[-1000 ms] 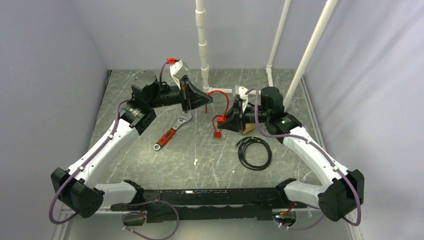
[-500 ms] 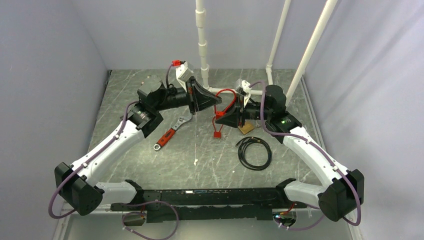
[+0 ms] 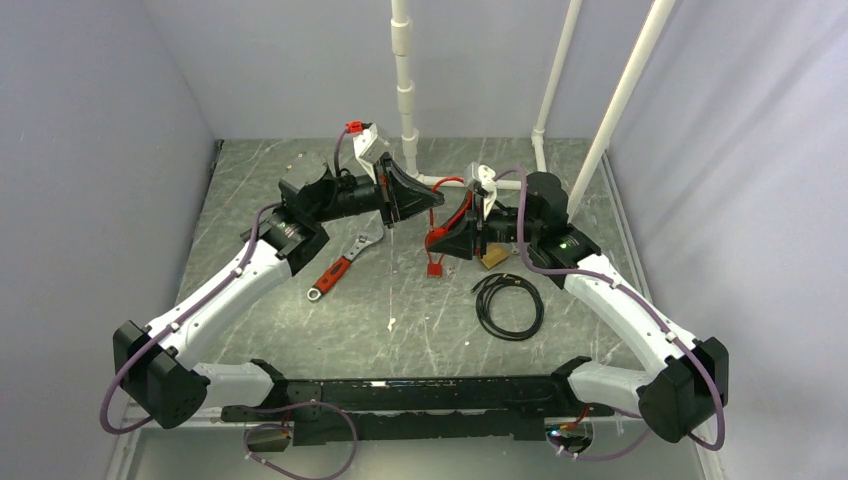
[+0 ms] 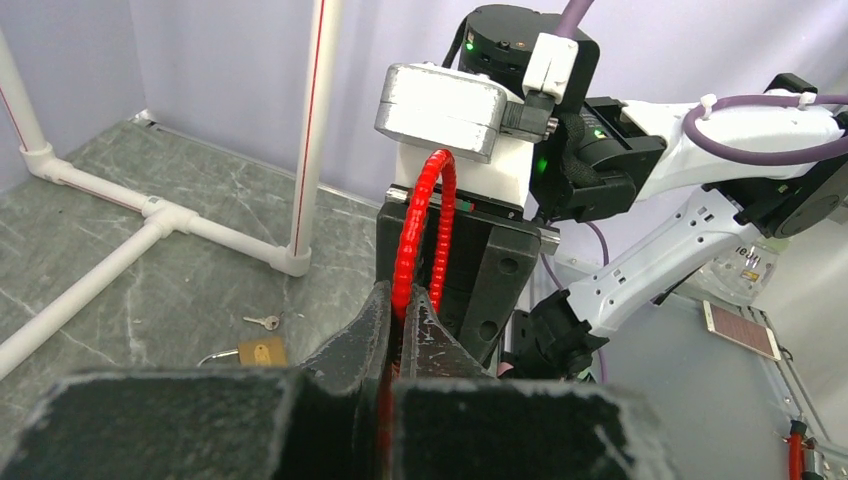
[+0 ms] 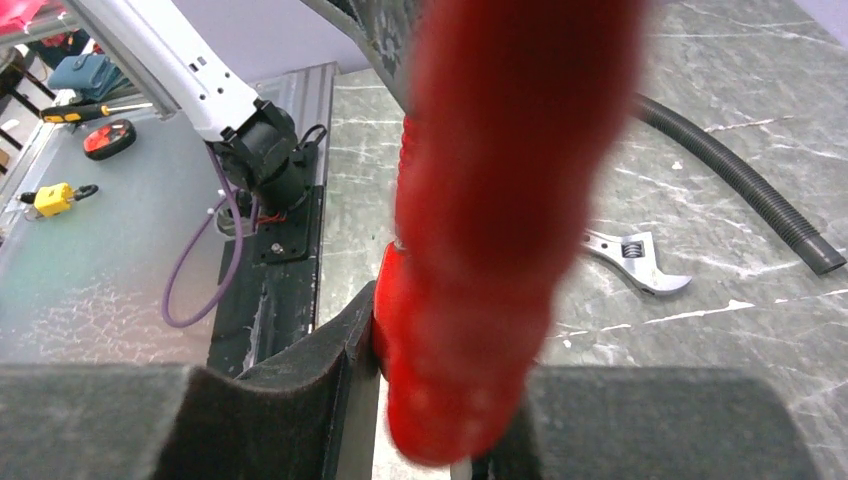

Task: Lock with the key
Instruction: Lock the lock.

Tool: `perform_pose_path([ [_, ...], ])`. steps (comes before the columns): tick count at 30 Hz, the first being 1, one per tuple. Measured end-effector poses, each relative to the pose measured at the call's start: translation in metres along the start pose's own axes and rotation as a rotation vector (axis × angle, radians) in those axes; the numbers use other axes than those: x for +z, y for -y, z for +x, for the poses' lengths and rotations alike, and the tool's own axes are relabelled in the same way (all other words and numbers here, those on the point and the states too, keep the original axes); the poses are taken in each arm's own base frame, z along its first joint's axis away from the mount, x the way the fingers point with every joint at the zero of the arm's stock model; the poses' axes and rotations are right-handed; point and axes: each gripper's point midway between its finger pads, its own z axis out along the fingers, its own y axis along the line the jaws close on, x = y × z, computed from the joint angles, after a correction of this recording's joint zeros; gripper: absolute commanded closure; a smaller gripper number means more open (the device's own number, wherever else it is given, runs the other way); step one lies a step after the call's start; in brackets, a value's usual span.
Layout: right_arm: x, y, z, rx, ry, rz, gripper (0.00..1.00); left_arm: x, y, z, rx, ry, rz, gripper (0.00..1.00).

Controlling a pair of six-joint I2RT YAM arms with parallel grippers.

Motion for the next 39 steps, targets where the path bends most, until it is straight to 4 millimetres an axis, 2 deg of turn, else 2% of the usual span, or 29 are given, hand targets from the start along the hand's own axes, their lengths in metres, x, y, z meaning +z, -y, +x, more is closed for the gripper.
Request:
perform_pose_path([
  [29, 0.006, 0.003, 0.008, 0.036, -0.023, -0.011, 1.0, 0.0, -0.011, 0.022, -0.022, -0.03, -0.041, 1.0],
  [39, 0.003, 0.004, 0.014, 0.075, -0.041, -0.009, 1.0, -0.014, -0.004, 0.03, 0.078, -0.088, -0.038, 1.0],
])
